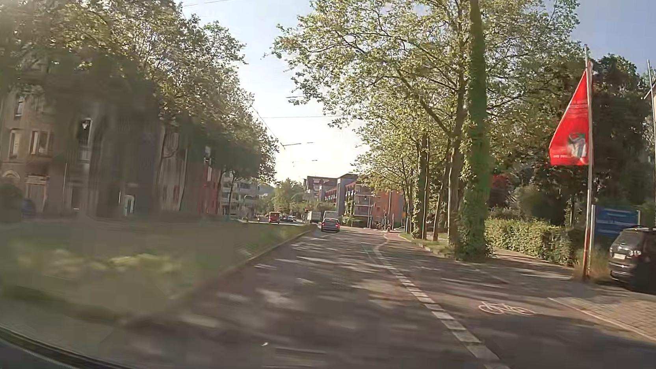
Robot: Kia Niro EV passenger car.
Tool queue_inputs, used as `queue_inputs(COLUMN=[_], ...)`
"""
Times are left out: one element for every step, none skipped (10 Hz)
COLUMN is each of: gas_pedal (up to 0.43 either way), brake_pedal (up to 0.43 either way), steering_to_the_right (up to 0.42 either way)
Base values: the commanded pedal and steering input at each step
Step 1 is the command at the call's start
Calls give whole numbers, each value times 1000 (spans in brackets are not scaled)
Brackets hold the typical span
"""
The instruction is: Follow the waypoints while adhering to traffic rules and regulations
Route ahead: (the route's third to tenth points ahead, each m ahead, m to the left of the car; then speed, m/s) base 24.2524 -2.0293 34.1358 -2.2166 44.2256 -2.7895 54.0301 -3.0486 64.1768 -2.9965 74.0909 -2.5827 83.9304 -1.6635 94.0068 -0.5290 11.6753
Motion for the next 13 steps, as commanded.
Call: queue_inputs(gas_pedal=[130,130,130,130,130,130,130,130,130,130,130,130,130], brake_pedal=[0,0,0,0,0,0,0,0,0,0,0,0,0], steering_to_the_right=[9,9,9,9,9,9,9,9,10,11,13,16,17])
